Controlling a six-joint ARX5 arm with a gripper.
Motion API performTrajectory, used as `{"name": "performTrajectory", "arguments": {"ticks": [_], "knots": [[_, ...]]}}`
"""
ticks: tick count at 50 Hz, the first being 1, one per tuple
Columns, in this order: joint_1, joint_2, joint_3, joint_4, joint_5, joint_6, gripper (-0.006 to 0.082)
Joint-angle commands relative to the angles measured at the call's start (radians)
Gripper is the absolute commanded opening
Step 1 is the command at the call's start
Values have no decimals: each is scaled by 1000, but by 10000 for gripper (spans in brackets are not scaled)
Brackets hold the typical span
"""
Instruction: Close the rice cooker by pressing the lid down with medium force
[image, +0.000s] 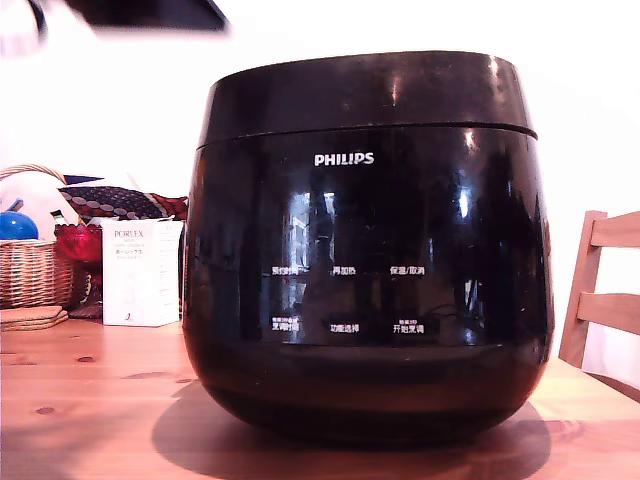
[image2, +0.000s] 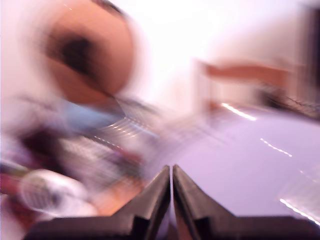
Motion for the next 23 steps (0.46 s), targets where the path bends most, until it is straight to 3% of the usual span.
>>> {"name": "performTrajectory", "arguments": {"ticks": [1,14,23], "knots": [[44,-23,1,7,-28,53,-22],[268,-89,2,-3,-182,192,-22],[393,-126,1,-21,-216,201,-22]]}}
